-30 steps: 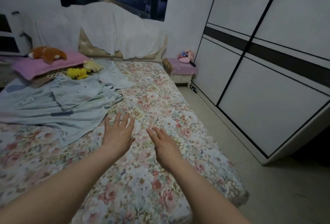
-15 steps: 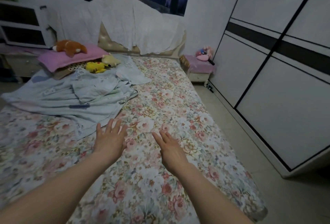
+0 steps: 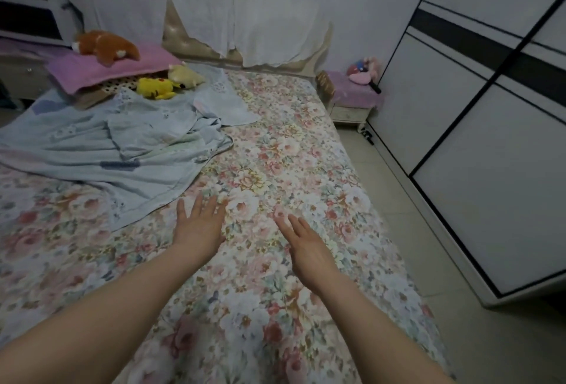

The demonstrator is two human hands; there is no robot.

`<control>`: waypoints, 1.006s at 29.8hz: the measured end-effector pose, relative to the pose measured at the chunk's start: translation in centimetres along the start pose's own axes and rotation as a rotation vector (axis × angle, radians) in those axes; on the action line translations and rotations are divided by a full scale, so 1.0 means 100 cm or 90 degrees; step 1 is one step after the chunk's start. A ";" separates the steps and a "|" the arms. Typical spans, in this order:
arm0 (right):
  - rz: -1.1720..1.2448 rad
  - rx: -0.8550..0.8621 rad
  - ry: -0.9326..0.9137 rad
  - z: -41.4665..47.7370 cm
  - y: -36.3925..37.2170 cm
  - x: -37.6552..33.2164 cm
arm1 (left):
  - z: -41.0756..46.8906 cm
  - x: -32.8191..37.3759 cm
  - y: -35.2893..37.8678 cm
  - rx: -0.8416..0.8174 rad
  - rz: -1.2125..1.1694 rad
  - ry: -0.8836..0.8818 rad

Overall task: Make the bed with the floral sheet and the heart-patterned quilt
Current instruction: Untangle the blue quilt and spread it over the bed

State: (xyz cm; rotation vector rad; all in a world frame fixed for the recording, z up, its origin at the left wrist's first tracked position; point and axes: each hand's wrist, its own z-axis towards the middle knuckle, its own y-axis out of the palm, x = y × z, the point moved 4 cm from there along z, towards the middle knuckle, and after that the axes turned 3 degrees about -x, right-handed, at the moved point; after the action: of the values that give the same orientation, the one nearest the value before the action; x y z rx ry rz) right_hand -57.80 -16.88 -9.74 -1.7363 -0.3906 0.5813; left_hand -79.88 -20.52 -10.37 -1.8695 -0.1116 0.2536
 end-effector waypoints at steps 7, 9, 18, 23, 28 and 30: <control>-0.025 0.027 -0.004 -0.030 -0.010 0.087 | -0.002 0.073 -0.023 0.059 -0.021 -0.007; -0.041 -0.011 -0.015 -0.059 0.002 0.119 | -0.026 0.109 -0.004 0.028 -0.015 -0.022; 0.008 -0.085 -0.007 -0.141 0.089 0.205 | -0.091 0.216 0.094 -0.072 -0.031 -0.006; 0.066 -0.135 -0.036 -0.124 0.169 0.229 | -0.073 0.242 0.167 -0.146 -0.079 -0.011; 0.032 -0.132 -0.107 -0.070 0.221 0.240 | -0.013 0.226 0.215 -0.115 -0.102 0.046; 0.002 -0.139 -0.129 -0.034 0.251 0.243 | 0.020 0.221 0.245 -0.107 -0.093 0.057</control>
State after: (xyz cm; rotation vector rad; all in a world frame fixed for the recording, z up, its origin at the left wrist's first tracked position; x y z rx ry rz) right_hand -37.13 -12.39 -37.73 -1.8917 -0.6120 0.7425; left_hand -60.14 -21.70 -36.85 -2.0262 -0.2128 0.0602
